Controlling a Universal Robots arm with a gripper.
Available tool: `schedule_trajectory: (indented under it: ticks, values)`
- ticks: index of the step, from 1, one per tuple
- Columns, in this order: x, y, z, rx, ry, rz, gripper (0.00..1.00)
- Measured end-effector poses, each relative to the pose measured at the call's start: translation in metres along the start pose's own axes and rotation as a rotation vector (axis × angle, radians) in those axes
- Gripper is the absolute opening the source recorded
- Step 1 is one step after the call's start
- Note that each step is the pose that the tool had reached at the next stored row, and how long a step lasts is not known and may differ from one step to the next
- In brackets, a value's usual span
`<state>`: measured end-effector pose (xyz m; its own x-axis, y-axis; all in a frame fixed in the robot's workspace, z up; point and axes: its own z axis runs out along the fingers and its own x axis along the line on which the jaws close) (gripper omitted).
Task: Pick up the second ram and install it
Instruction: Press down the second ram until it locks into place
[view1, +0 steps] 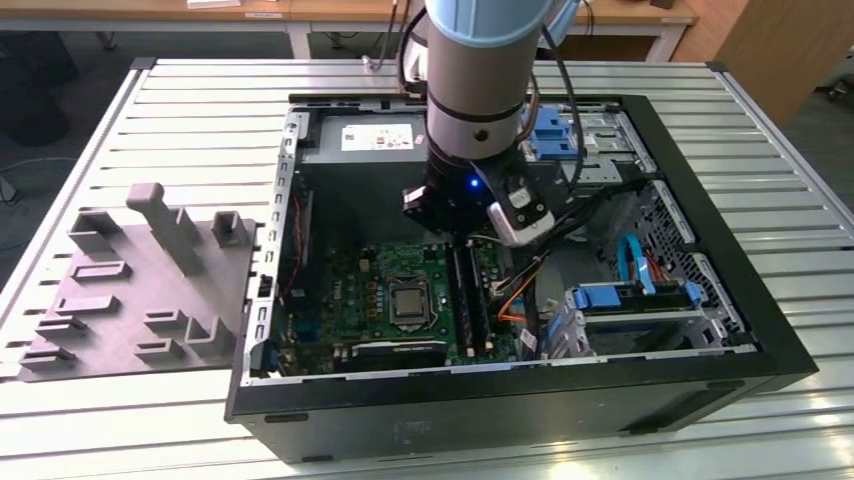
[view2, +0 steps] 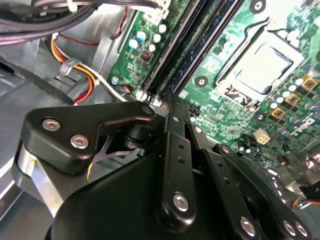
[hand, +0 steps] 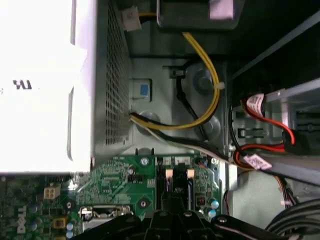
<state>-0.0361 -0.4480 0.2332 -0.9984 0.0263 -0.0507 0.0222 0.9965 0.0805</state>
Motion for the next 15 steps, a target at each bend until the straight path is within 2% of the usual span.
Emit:
schedule_trajectory:
  ticks: [15]
  values:
    - [-0.0012,-0.0448,-0.0035,0.0,0.0,0.0,0.11]
